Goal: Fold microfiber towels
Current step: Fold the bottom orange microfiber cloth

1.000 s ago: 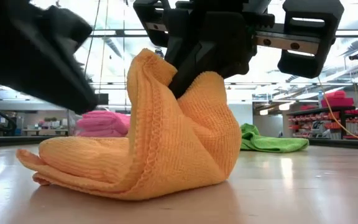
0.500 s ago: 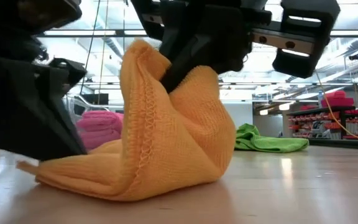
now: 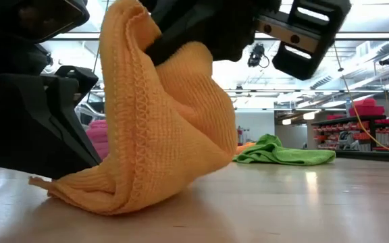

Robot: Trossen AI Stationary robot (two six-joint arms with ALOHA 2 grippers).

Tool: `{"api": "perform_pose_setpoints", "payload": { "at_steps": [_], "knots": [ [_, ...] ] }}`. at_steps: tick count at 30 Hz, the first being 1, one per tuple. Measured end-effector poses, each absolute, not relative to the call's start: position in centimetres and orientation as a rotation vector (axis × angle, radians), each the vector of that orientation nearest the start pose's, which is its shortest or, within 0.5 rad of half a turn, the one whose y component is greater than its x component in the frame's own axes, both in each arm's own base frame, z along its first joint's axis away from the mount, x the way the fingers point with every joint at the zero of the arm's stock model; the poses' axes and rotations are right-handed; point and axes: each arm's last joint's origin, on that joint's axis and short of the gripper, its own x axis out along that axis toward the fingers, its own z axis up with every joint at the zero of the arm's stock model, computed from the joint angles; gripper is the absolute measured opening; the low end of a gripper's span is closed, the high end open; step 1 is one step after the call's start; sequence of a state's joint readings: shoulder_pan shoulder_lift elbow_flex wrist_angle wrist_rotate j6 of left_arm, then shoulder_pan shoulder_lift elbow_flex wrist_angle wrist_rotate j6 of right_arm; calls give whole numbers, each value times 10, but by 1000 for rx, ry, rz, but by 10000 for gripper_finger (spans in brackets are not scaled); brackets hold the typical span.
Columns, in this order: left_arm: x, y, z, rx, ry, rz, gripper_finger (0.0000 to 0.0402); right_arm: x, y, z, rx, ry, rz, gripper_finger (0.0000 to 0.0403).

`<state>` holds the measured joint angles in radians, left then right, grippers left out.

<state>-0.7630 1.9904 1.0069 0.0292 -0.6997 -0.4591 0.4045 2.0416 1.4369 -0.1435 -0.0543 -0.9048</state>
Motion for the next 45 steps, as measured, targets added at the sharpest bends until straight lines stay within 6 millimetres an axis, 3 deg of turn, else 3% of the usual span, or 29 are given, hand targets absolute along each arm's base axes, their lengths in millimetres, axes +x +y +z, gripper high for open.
{"api": "perform_pose_setpoints", "payload": {
  "at_steps": [3, 9, 15, 23, 29, 37, 45],
  "knots": [
    [277, -239, 100, 200, 689, 107, 12, 415, 170, 186, -943, 467, 785, 42],
    [278, -239, 100, 210, 687, 103, 17, 427, 148, 160, -838, 534, 813, 42],
    [278, -239, 100, 220, 686, 99, 23, 433, 150, 137, -800, 560, 809, 45],
    [278, -239, 101, 227, 685, 95, 9, 437, 149, 140, -754, 523, 792, 121],
    [278, -239, 101, 224, 685, 96, 26, 442, 151, 135, -690, 488, 774, 173],
    [275, -243, 102, 252, 683, 75, 11, 444, 150, 135, -645, 486, 739, 182],
    [264, -250, 125, 270, 651, 17, 29, 445, 143, 135, -610, 523, 717, 182]
  ]
}}
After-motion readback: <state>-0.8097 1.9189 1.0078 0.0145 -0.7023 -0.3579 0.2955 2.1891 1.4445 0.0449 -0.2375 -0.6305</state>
